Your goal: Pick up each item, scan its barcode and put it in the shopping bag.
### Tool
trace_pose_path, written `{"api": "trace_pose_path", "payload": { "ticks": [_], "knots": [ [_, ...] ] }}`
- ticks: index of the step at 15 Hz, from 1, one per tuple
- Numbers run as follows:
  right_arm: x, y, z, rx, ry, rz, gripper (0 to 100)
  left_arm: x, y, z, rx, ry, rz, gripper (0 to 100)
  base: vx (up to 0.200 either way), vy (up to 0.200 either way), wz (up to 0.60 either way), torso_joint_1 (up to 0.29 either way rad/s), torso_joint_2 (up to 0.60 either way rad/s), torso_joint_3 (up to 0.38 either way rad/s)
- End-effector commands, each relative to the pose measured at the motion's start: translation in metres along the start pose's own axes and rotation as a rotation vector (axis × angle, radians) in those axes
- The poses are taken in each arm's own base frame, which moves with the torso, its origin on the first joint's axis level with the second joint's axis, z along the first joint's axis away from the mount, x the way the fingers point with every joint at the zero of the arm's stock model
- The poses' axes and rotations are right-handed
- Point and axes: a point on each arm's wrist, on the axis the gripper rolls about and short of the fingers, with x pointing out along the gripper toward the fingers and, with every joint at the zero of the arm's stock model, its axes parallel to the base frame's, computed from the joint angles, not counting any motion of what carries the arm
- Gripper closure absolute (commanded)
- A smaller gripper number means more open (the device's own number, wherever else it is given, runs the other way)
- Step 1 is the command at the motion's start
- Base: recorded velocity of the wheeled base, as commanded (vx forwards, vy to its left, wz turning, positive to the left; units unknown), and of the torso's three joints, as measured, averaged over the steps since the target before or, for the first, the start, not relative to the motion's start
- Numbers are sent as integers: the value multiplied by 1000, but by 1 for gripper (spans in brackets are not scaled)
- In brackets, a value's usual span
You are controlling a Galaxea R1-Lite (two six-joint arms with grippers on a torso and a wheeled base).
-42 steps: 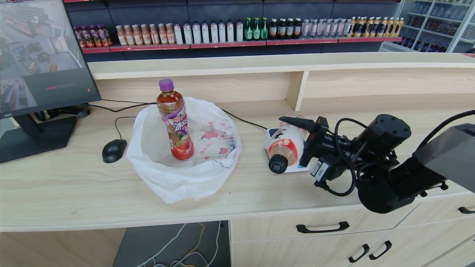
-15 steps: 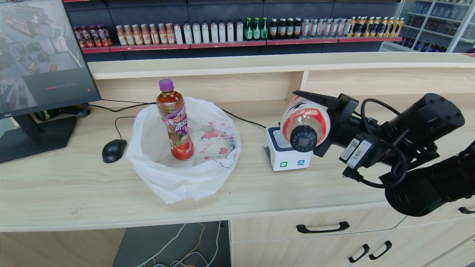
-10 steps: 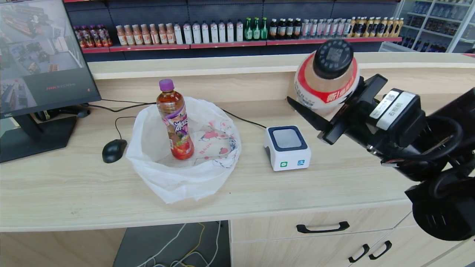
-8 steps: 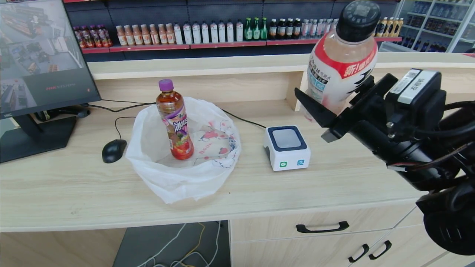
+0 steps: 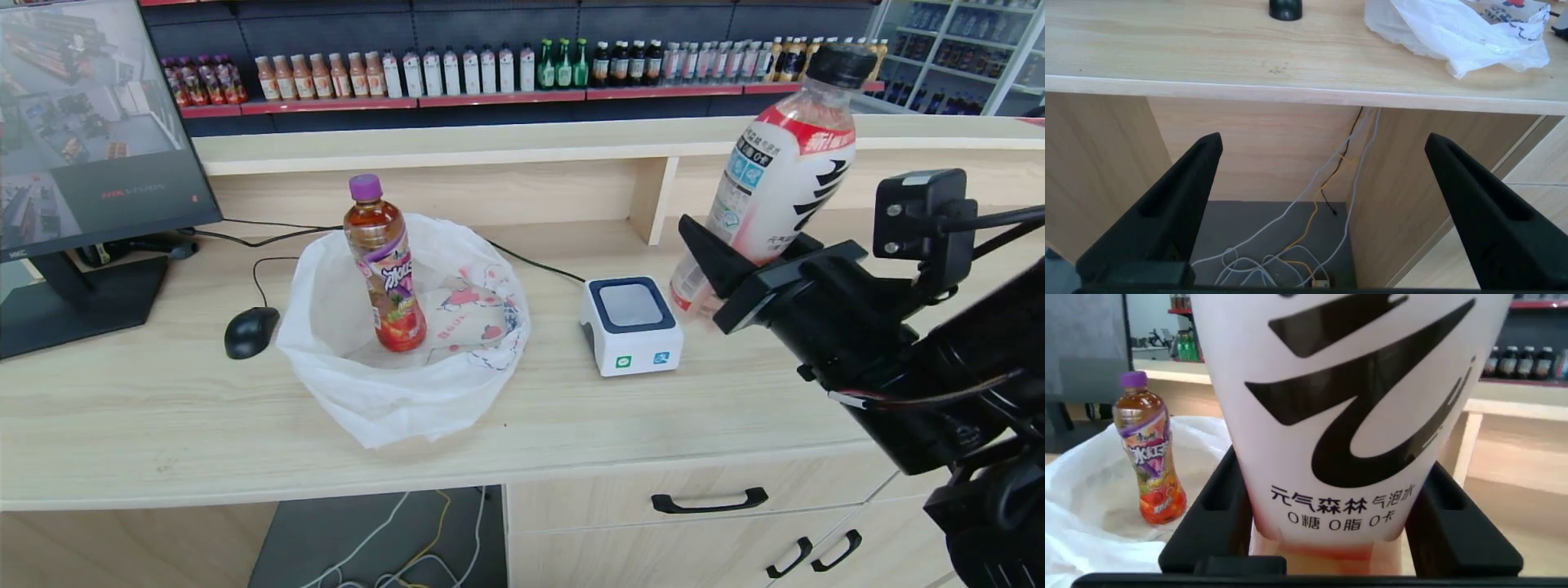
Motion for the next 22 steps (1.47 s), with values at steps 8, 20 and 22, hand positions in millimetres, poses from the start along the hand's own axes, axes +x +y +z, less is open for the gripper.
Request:
{"api": "trace_pose_path", "payload": {
  "ticks": [8,20,22],
  "knots": [
    [-2,-10,-15,38,57,-60,100,0,0,0,2,0,1,0,-50,0,0,2,2,1],
    [6,-11,-3,45,-3,-65,100,0,0,0,-7,1,1,0,0,133,0,2,1,1],
    [9,-9,-5,45,-3,-61,100,0,0,0,-6,1,1,0,0,200,0,-2,2,2]
  ]
}}
